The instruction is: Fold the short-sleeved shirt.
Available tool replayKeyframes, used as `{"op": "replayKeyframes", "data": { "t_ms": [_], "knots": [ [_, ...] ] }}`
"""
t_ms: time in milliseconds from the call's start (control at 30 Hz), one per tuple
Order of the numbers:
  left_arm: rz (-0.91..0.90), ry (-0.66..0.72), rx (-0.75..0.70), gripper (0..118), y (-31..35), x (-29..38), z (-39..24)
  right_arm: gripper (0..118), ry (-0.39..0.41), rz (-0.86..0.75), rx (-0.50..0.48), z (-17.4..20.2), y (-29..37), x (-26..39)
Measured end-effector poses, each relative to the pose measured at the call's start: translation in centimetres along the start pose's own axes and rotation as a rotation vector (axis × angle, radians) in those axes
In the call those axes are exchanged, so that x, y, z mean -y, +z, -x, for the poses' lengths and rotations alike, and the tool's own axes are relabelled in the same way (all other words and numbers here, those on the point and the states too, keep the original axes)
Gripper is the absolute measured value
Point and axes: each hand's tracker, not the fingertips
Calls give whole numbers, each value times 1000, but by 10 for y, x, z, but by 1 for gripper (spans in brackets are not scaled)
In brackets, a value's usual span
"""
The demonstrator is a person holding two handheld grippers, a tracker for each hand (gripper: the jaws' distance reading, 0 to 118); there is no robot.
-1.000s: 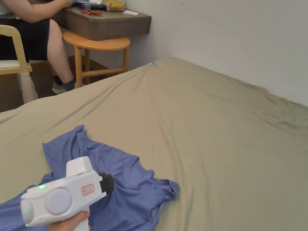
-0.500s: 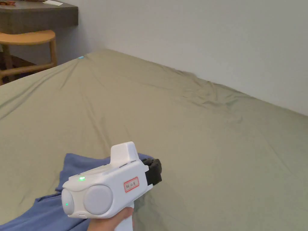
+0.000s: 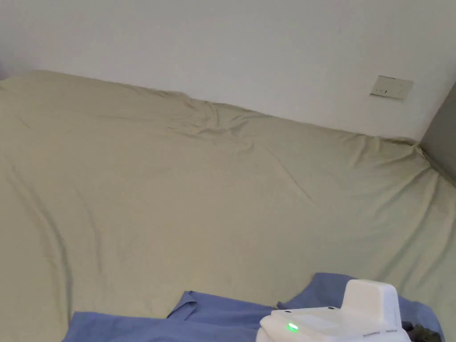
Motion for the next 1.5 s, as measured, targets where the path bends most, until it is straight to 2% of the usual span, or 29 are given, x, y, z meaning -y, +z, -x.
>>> {"op": "replayKeyframes", "data": {
  "t_ms": [167,267,300,333,367,400,433,500,633,700,733,800,833,900,1033,1233,1467,1500],
  "knots": [
    [213,-78,-60,0,-45,60,-7,2,-6,23,19,-21,12,7],
    [324,-48,-137,2,-62,89,16,2,2,46,40,-28,12,13],
    [345,-26,-164,7,-65,95,24,2,0,52,39,-26,12,14],
    [372,-8,-195,34,-68,102,34,2,-9,59,38,-26,11,16],
    [392,6,-240,68,-69,108,42,2,-17,65,33,-26,10,18],
    [410,19,-272,93,-67,113,48,2,-24,71,27,-25,10,19],
    [419,46,-292,101,-62,117,54,2,-30,78,19,-24,9,20],
    [359,108,-200,102,-35,115,57,2,-27,87,5,-20,6,22],
    [227,165,-224,104,53,93,50,2,6,84,-34,-6,0,24],
    [152,124,-288,98,106,81,45,2,-6,77,-86,4,-2,24],
    [71,84,-349,77,135,76,42,2,-9,74,-110,10,-3,24],
    [-81,14,-548,26,179,73,35,2,-9,76,-157,21,-5,26],
    [-142,-14,-681,8,199,72,33,2,-4,80,-174,27,-6,27],
    [-220,-56,-832,1,234,73,33,2,9,86,-203,37,-7,29],
    [-262,-14,-956,0,288,90,34,2,33,110,-265,55,-9,32],
    [-270,207,-927,0,306,114,64,2,54,149,-288,64,-13,39],
    [-225,23,-962,0,285,68,103,2,51,169,-233,56,-22,38],
    [-203,1,-977,3,280,58,113,2,46,173,-220,54,-25,39]
  ]
}}
